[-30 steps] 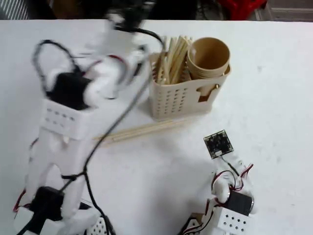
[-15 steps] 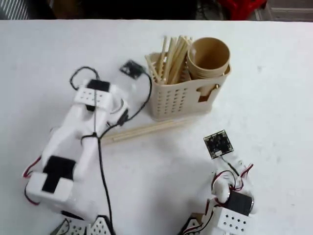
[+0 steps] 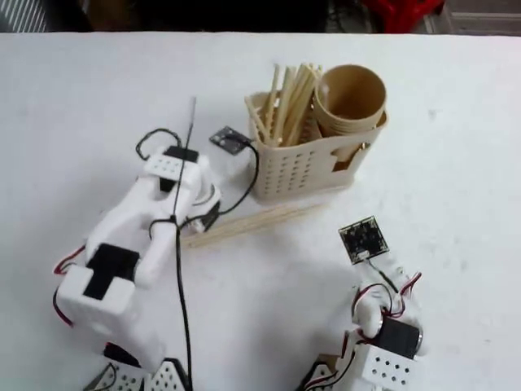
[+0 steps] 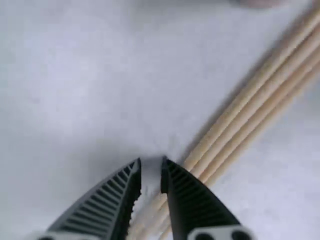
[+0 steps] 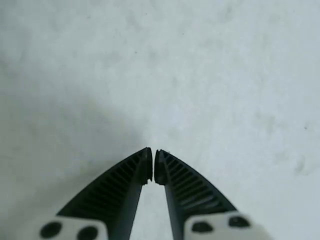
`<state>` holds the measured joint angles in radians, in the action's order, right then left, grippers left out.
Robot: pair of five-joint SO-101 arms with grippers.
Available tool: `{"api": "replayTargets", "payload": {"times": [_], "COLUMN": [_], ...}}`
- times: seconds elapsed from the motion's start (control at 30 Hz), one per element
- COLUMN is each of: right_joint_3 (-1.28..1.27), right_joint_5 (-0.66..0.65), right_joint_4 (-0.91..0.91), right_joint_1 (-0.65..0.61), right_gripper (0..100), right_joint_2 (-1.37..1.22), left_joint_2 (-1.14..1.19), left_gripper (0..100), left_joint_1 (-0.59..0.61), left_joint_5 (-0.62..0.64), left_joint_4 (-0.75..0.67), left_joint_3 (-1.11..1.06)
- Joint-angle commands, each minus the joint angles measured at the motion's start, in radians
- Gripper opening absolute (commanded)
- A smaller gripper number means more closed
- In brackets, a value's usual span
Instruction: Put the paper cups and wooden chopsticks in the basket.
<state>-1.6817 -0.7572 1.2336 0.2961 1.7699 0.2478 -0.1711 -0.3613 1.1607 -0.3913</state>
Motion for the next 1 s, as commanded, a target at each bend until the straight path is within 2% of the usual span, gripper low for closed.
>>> {"api": "replayTargets", "payload": {"times": [0.0, 0.17, 0.33, 0.43, 0.5, 0.67, 0.73, 0.97], "right_joint_3": [-0.011, -0.011, -0.011, -0.011, -0.011, -0.011, -0.011, -0.011], "right_joint_5": [0.002, 0.002, 0.002, 0.002, 0.002, 0.002, 0.002, 0.002], "right_joint_4": [0.004, 0.004, 0.004, 0.004, 0.004, 0.004, 0.004, 0.004], "right_joint_1": [-0.012, -0.012, -0.012, -0.012, -0.012, -0.012, -0.012, -0.012], "right_gripper": [3.2, 3.2, 3.2, 3.2, 3.2, 3.2, 3.2, 3.2], "right_joint_2": [0.005, 0.005, 0.005, 0.005, 0.005, 0.005, 0.005, 0.005], "left_joint_2": [-0.116, -0.249, -0.383, -0.486, -0.567, -0.742, -0.748, -0.722], "left_gripper": [10, 10, 10, 10, 10, 10, 10, 10], "left_joint_1": [-0.081, -0.067, 0.022, 0.050, 0.030, -0.096, -0.133, -0.245], "left_joint_5": [-0.038, -0.032, 0.063, 0.071, 0.031, -0.215, -0.221, -0.219], "left_joint_4": [0.043, 0.037, 0.038, 0.035, 0.040, 0.107, 0.123, 0.018], "left_joint_3": [-0.104, -0.181, -0.187, -0.227, -0.284, -0.433, -0.450, -0.454]}}
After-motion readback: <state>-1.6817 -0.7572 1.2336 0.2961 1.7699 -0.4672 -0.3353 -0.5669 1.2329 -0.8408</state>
